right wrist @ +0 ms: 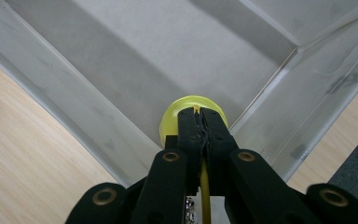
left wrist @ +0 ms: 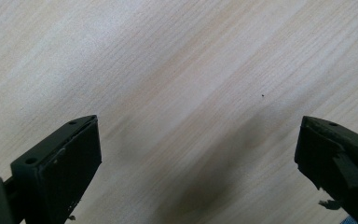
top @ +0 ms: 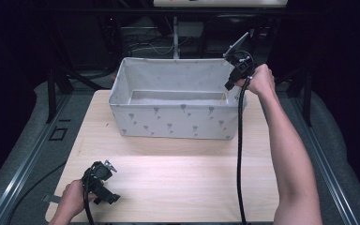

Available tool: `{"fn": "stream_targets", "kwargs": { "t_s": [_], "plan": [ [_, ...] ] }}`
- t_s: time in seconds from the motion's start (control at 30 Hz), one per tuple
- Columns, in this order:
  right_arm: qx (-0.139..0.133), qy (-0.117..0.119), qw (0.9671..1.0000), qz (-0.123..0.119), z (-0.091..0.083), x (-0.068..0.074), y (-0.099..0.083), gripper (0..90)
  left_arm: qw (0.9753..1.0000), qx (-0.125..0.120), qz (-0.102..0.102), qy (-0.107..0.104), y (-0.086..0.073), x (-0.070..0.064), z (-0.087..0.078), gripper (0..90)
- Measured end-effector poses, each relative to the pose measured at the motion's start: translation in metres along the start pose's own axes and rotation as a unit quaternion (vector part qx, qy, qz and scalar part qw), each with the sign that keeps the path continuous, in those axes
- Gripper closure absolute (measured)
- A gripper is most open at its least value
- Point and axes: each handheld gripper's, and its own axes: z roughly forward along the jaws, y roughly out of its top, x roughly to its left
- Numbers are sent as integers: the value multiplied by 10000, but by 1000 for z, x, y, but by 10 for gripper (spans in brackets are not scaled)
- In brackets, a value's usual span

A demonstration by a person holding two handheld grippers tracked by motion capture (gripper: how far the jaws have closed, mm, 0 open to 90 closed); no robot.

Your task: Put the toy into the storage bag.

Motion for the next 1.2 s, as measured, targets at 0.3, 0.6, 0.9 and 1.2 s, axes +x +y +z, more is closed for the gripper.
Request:
{"fn": "stream_targets", "kwargs": {
  "t_s": [0.3, 0.6, 0.9, 1.2],
  "plan": [
    [287, -73, 9995, 109, 12, -4, -8, 881, 10000, 17, 25, 7, 0, 0, 0, 6],
    [326, -200, 9992, 103, 14, -2, -6, 874, 10000, 17, 29, 13, 0, -1, 0, 7],
    [128, -248, 9995, 130, 7, 0, -6, 644, 10000, 15, 23, 8, 0, 0, 0, 7],
    [-325, -329, 9989, 116, -20, 10, -9, 306, 10000, 16, 31, 12, 0, -1, 0, 7]
  ]
}}
